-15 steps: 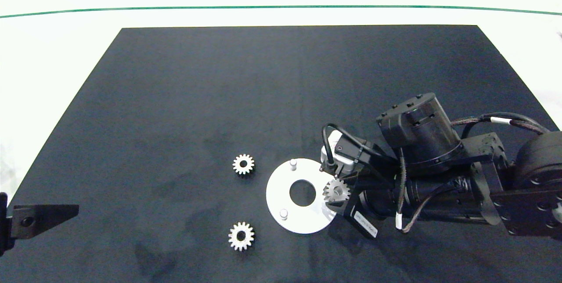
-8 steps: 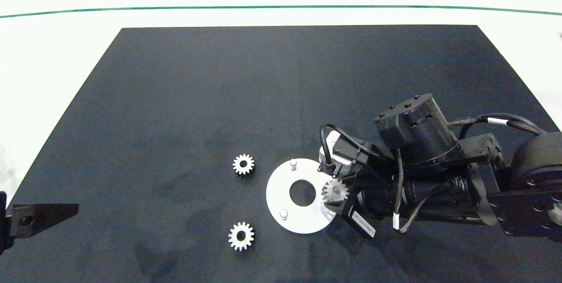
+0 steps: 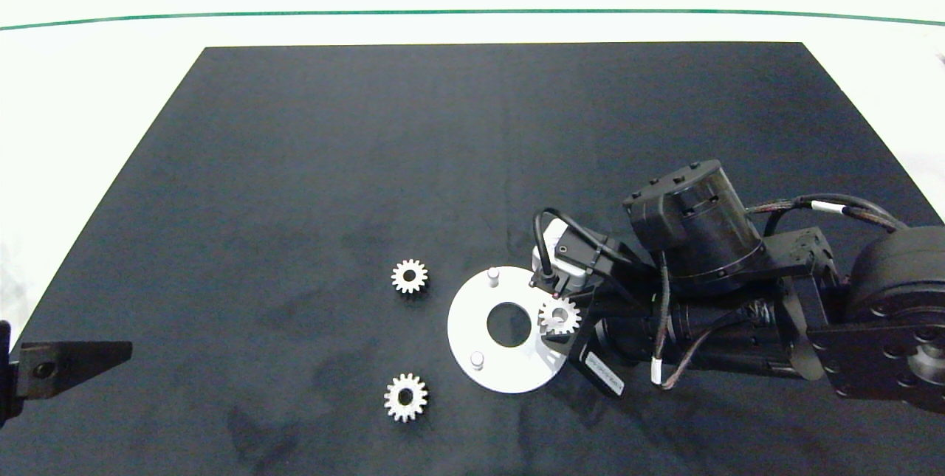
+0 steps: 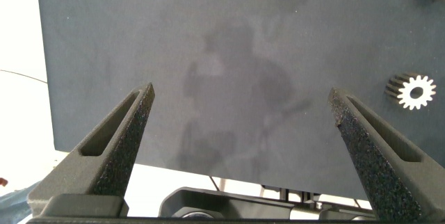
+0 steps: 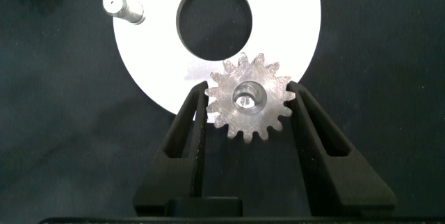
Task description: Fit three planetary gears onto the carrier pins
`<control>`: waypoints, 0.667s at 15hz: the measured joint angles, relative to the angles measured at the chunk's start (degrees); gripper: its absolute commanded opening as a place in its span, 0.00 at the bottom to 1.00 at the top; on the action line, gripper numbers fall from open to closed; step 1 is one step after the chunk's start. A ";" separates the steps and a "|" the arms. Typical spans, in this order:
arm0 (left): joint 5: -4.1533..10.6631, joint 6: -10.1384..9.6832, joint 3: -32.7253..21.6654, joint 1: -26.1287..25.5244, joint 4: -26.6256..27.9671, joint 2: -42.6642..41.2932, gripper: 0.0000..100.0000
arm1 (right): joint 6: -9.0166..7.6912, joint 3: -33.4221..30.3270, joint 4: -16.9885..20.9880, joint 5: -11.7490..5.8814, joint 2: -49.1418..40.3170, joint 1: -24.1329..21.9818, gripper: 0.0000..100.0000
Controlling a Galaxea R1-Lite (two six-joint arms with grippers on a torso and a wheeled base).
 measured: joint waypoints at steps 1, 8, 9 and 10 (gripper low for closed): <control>0.01 0.00 0.00 0.00 0.00 0.00 1.00 | -0.02 0.06 0.23 0.00 0.00 0.00 0.19; 0.01 0.00 -0.01 0.18 0.01 -0.02 1.00 | -0.07 0.22 0.41 -0.17 -0.61 -0.05 0.19; 0.00 0.00 -0.01 0.18 0.01 -0.04 1.00 | -0.07 0.52 0.15 -0.16 -0.69 -0.05 0.19; -0.02 0.00 -0.01 0.18 0.01 -0.06 1.00 | -0.07 0.88 0.04 -0.16 -0.74 -0.05 0.19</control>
